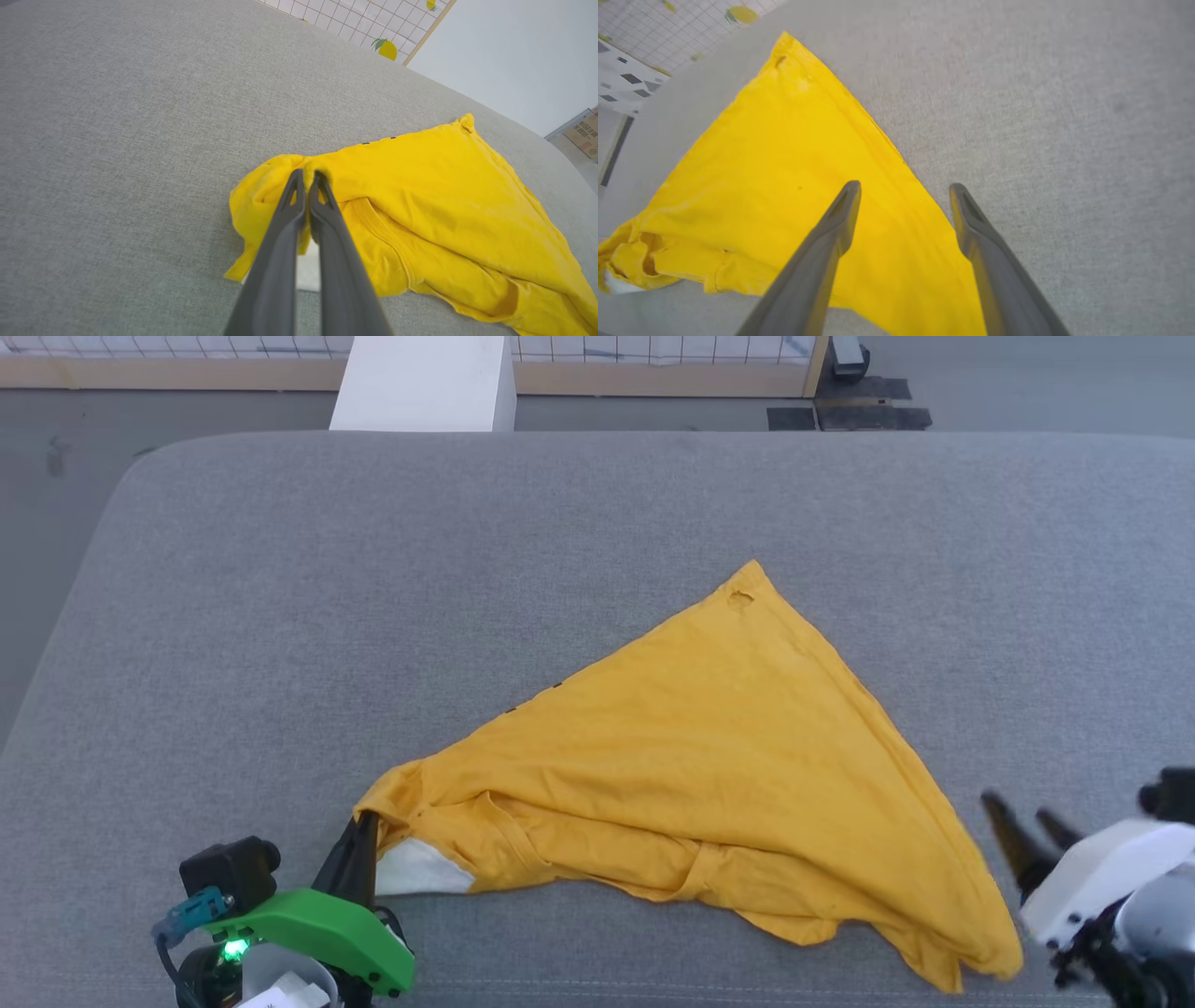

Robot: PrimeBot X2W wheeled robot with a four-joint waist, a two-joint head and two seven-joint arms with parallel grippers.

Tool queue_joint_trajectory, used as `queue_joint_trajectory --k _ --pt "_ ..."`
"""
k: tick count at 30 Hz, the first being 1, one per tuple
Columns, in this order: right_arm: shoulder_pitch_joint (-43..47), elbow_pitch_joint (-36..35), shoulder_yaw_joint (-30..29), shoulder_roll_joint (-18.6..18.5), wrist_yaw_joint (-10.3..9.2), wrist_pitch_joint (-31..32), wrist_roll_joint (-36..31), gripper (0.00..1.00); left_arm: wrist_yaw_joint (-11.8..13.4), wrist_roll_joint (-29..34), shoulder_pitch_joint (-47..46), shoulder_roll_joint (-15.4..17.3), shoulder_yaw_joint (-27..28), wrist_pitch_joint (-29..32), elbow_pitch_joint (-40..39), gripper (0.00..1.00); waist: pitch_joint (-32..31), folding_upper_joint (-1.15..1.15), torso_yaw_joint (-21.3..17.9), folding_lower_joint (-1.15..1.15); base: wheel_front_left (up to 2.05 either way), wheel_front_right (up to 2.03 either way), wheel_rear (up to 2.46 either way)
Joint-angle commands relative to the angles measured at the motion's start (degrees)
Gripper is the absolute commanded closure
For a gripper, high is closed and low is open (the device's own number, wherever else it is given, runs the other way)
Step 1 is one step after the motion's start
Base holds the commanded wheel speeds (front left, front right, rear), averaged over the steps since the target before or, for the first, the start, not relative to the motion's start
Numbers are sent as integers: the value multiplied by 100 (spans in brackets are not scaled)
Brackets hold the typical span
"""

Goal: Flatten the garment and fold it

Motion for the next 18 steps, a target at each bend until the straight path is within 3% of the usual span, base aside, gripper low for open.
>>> queue_joint_trajectory --k 1,8,18 --pt "-139 -133 -26 0 20 -178 14 0 27 -76 77 -16 11 -38 11 100 -26 0 9 1 0 0 0" --pt "-1014 -382 134 0 20 -410 -161 0 0 -75 -38 -9 -22 -23 -54 100 210 0 170 1 0 0 0" --pt "-3399 777 756 0 20 443 -1416 0 -243 -125 -562 -20 -59 -30 -180 100 1217 0 903 1 0 0 0"
